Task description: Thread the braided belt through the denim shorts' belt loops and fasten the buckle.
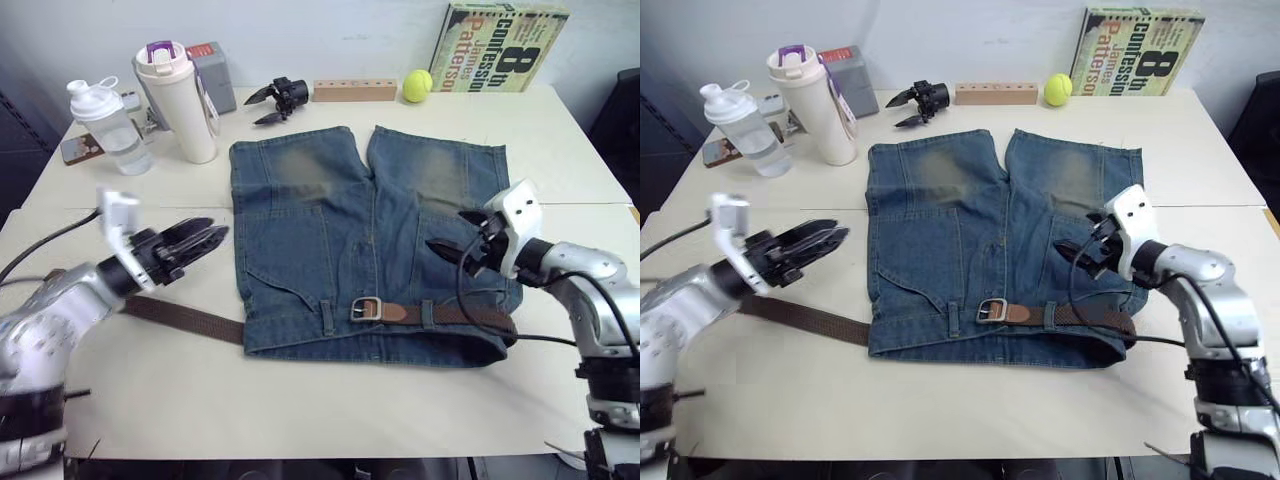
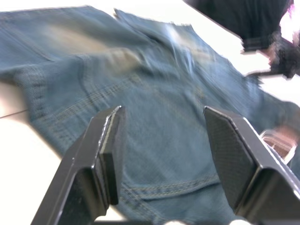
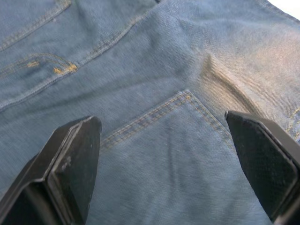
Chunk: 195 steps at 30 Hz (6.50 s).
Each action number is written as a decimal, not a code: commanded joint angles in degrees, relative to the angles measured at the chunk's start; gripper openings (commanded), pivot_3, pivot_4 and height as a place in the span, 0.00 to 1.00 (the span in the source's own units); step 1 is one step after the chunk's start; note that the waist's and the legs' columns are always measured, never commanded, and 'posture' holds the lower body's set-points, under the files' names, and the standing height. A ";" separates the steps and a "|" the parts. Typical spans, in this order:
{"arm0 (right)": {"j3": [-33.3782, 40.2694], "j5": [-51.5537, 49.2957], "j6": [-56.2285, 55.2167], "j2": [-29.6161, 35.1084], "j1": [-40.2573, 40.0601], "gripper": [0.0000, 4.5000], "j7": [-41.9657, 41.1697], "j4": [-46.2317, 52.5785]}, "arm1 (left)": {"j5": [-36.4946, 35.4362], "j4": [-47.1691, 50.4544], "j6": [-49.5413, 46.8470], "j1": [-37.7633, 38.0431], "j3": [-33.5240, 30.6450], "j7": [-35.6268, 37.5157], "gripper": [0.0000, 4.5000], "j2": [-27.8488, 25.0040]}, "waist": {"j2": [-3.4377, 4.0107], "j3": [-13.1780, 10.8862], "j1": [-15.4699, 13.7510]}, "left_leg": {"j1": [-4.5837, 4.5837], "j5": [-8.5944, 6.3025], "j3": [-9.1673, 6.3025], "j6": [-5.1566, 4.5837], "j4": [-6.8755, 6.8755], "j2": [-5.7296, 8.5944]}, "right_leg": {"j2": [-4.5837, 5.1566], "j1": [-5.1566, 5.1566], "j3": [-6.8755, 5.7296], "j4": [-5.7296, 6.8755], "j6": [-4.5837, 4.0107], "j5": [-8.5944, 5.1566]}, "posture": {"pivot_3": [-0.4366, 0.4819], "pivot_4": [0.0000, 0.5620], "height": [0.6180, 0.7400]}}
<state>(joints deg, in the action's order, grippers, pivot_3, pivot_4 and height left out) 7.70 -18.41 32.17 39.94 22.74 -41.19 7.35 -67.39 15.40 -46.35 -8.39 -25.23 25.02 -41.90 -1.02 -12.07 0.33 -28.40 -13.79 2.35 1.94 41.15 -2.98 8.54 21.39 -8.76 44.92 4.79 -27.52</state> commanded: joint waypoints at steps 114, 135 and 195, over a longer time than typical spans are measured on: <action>-33.79 30.98 -1.91 -15.03 -2.30 1.00 18.09 25.52 | 71.31 3.76 44.36 -9.92 27.18 1.20 0.01 6.56 | -0.11 0.10 -1.39 | 0.14 0.57 0.51 0.09 -1.12 0.27 | -0.08 0.08 -0.35 -0.98 0.35 0.78 | 0.48 0.27 0.32; -31.82 52.21 -15.26 -17.01 -11.94 1.00 34.05 21.85 | 71.26 3.09 45.73 -9.95 25.46 2.44 0.01 7.48 | -0.12 0.10 -1.39 | 0.13 0.58 0.65 0.07 -1.08 0.28 | -0.06 0.14 -0.30 -0.87 0.34 0.78 | 0.48 0.27 0.32; -25.51 65.60 -43.11 -8.95 -7.97 0.00 29.61 10.70 | -45.61 10.75 9.35 -3.98 14.29 -67.88 0.54 41.76 | -0.40 0.28 -1.82 | -0.62 0.60 0.09 -0.18 0.29 0.32 | -0.05 0.15 -0.24 -0.21 0.32 0.76 | 0.48 0.27 0.32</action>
<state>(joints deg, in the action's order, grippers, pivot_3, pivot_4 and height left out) -19.61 47.20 -10.97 31.52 14.72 -11.77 15.24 -112.23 22.92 -36.77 -12.53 -10.75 -42.00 -0.72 -1.42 -11.79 -1.50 -29.10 -13.19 2.39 1.75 41.50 -2.66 8.49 21.54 -9.01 44.71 5.11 -26.76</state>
